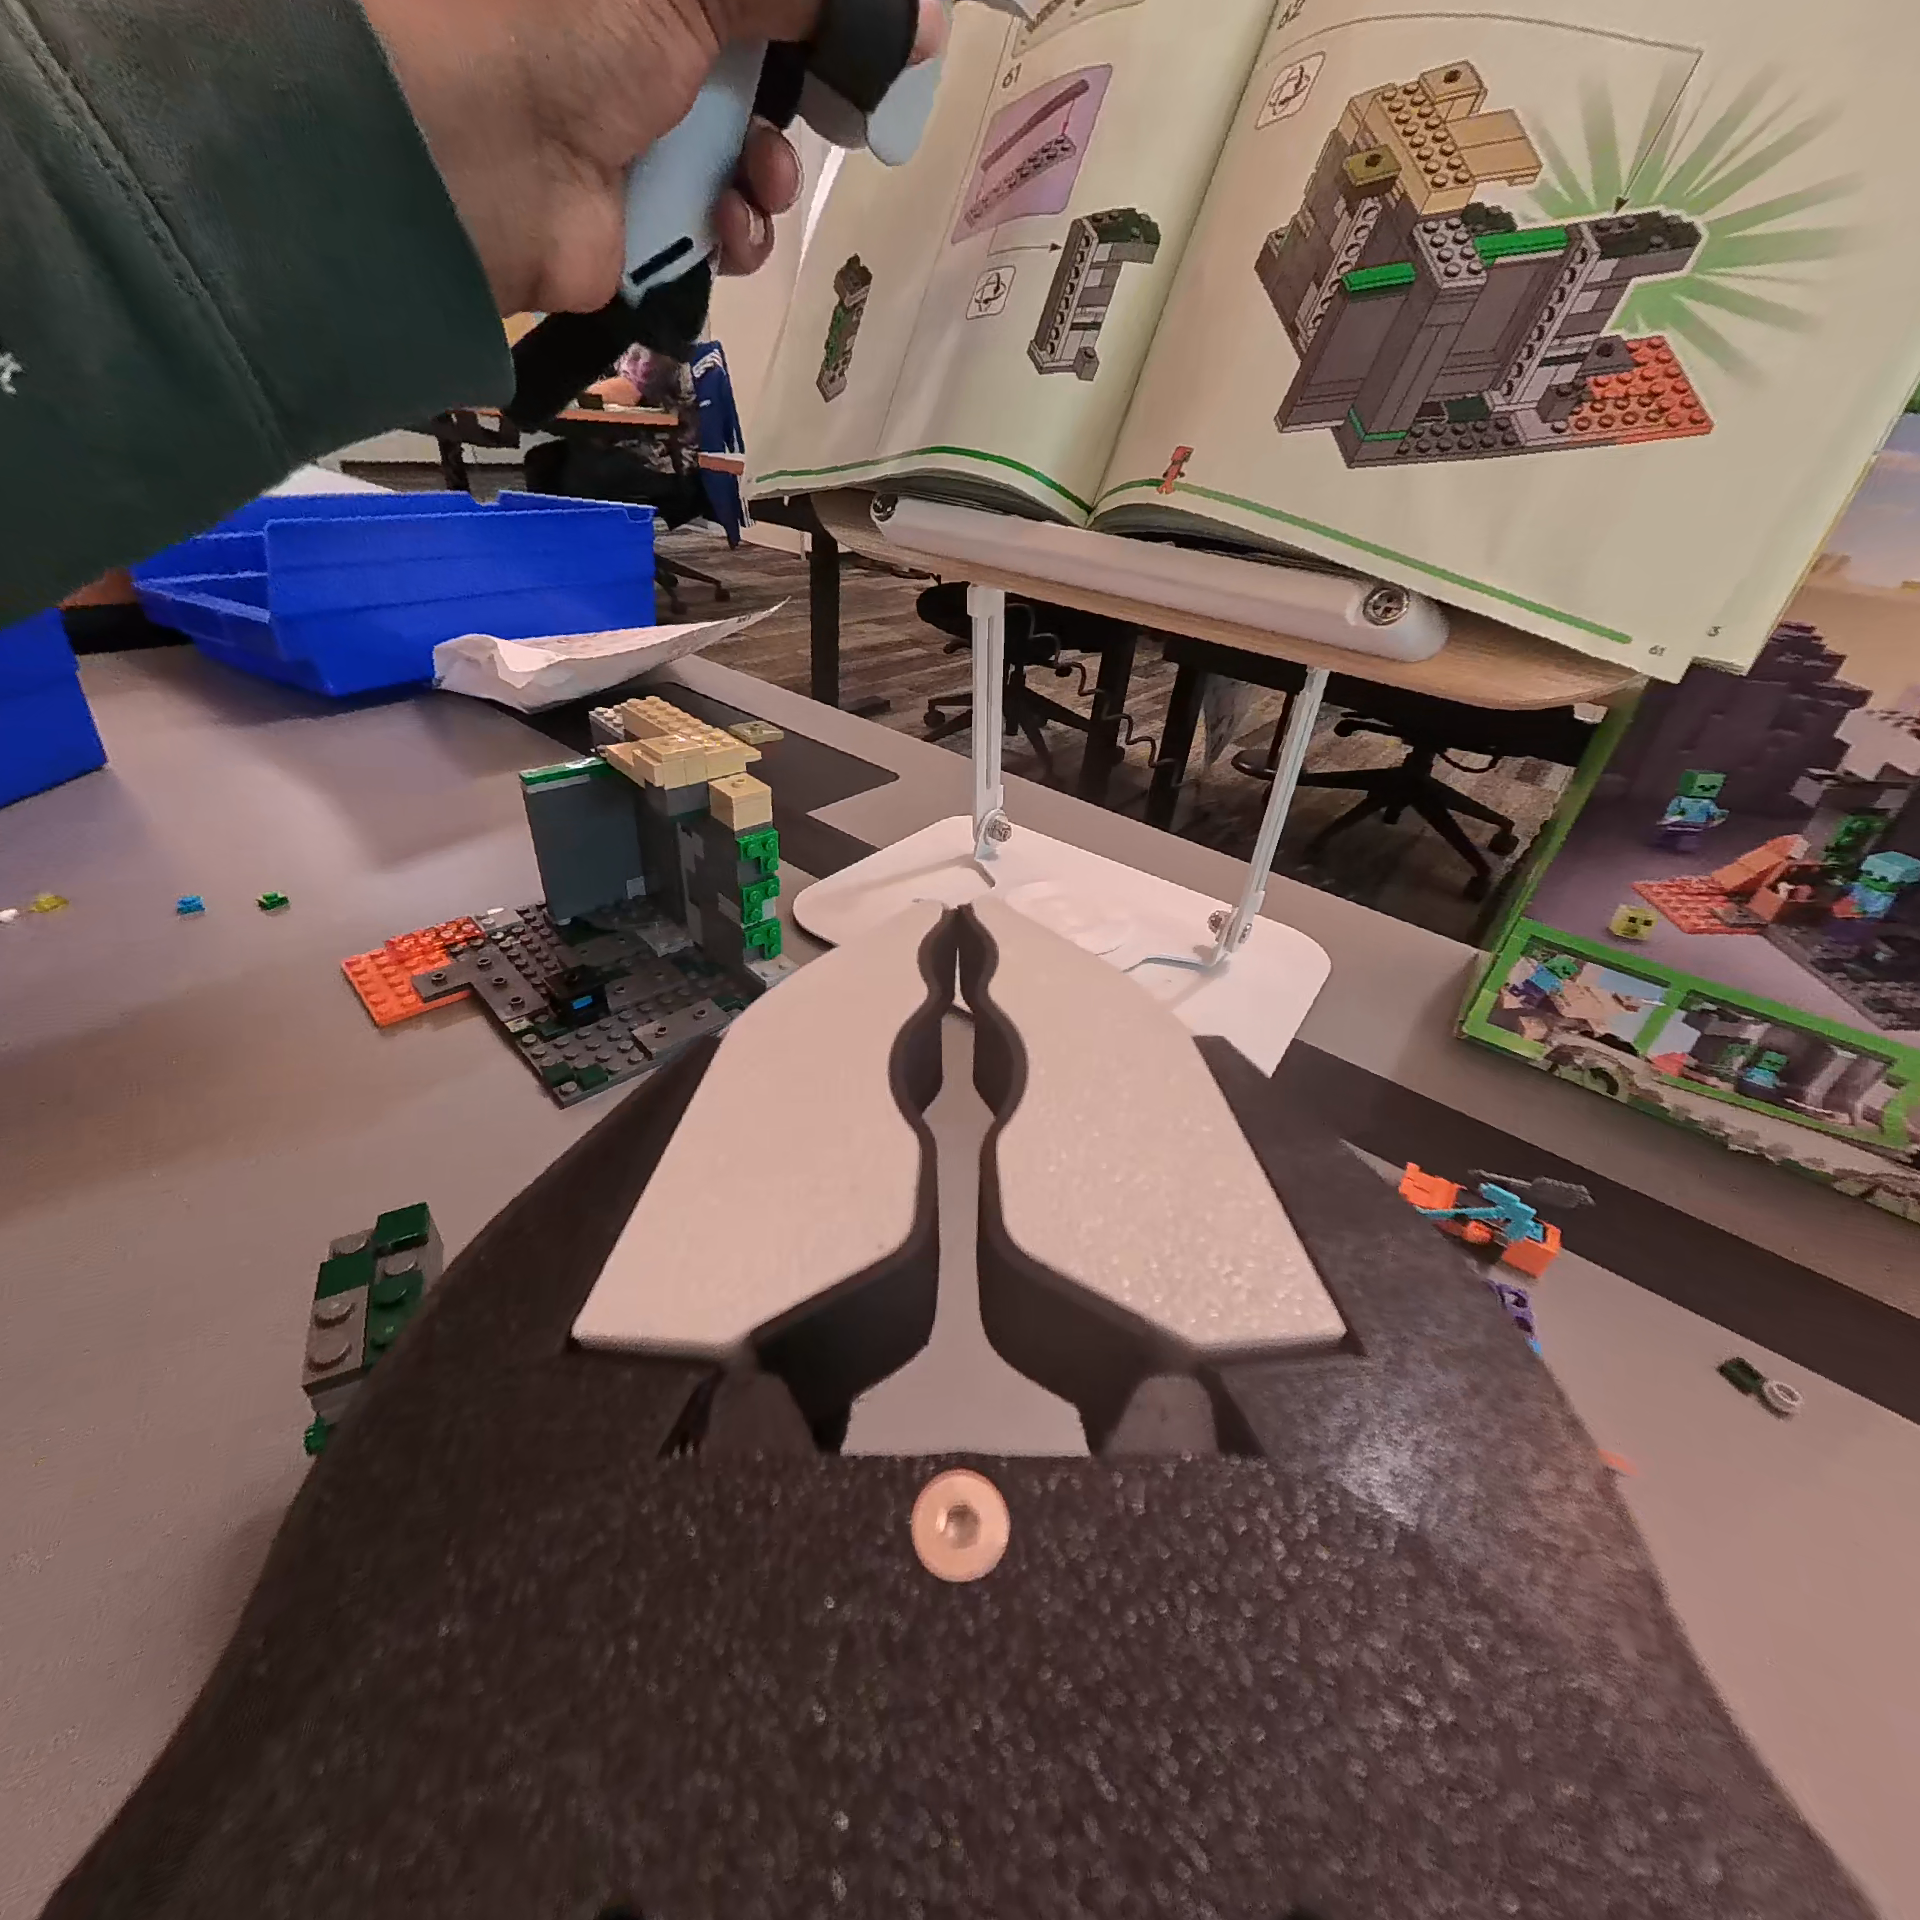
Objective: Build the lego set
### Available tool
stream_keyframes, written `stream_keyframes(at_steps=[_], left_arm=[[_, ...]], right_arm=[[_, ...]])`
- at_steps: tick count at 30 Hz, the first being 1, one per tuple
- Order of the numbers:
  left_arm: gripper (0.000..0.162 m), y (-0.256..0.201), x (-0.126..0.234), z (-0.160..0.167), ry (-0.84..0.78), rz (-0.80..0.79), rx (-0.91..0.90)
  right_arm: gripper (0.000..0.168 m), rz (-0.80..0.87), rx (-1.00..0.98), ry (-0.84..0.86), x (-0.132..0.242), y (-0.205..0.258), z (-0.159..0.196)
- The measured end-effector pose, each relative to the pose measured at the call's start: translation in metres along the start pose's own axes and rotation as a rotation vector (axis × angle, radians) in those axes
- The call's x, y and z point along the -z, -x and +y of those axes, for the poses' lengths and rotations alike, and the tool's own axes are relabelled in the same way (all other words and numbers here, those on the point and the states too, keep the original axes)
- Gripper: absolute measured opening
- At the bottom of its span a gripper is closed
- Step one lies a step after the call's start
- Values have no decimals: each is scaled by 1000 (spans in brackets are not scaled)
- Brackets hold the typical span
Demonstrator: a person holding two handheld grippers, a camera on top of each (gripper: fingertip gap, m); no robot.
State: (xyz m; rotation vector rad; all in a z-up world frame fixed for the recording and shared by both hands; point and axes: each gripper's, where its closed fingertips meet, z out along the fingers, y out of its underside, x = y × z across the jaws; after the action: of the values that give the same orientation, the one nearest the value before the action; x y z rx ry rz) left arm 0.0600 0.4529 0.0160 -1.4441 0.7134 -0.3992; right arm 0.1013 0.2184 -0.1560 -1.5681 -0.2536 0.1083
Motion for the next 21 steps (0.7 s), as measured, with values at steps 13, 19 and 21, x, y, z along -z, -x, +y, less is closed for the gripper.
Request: stream_keyframes(at_steps=[13,19,21], left_arm=[[0,-10,2,1,-8,10,-4],[0,-11,4,2,-12,14,0],[0,-13,7,4,-10,22,-1]], right_arm=[[0,-39,19,10,-2,8,3],[0,-62,22,16,-3,12,4],[0,-66,24,14,-3,13,4]])
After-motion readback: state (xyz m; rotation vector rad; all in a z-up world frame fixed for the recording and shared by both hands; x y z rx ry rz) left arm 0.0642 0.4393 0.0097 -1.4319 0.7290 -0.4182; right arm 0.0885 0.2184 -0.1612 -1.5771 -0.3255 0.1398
